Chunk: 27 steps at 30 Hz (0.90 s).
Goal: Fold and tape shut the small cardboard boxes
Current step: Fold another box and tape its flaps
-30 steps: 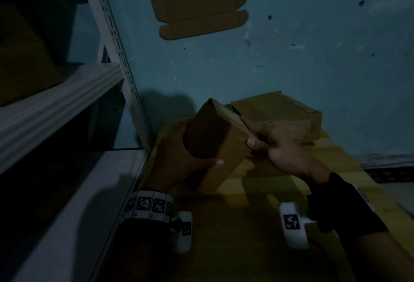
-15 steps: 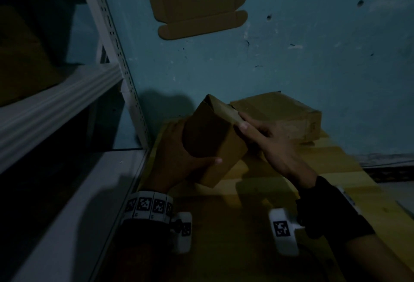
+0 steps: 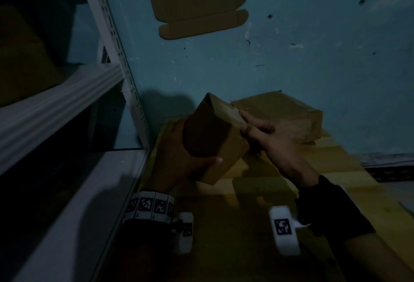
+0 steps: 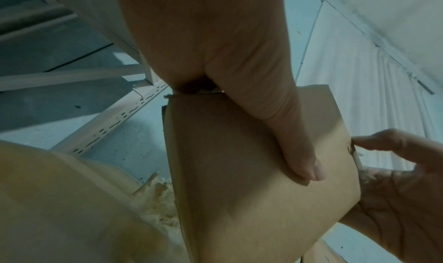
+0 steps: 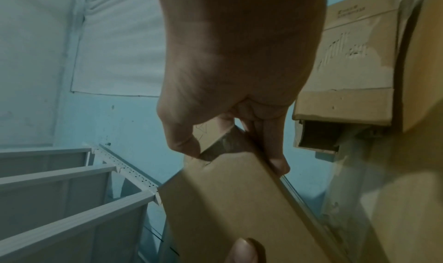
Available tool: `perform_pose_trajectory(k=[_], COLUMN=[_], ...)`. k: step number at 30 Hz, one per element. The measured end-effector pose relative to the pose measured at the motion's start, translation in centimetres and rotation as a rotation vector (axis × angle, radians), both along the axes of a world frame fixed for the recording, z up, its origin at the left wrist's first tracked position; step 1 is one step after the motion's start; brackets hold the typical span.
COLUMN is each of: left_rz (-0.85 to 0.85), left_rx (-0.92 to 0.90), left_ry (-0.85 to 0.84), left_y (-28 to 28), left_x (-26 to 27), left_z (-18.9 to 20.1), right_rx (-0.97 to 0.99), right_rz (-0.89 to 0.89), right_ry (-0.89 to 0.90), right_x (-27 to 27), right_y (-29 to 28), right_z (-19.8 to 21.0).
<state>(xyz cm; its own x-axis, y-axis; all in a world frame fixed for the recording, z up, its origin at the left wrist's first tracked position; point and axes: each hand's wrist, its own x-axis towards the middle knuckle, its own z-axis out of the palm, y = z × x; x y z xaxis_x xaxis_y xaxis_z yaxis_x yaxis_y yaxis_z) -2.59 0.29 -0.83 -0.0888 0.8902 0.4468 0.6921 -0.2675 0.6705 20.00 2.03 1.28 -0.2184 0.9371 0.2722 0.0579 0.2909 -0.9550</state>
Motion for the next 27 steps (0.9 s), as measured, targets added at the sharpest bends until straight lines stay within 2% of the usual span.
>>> perform_pose_trajectory(k=[11,19,24,27], left_rz=[0.029,0.001,0.013,0.015], left_rx=[-0.002,0.027,0.047,0.074], left_ry=[0.064,0.045,0.046,0.066], left_y=[0.71,0.49,0.69,0.89], left_x=[-0.52,-0.38,-0.36,-0.53], left_z=[-0.62,-0.43,-0.53,-0.69], right_rx=[-0.029,-0.074,-0.098,-0.156], right_rz=[0.015,-0.058,-0.026,0.039], right_ry=[0.03,0.073,0.101,0.183], right_x=[-0.11,-0.4,-0.67,-0.84], right_y=[0.3,0.24,-0.23,-0.15], right_z=[-0.3,-0.27,0.21,0.16])
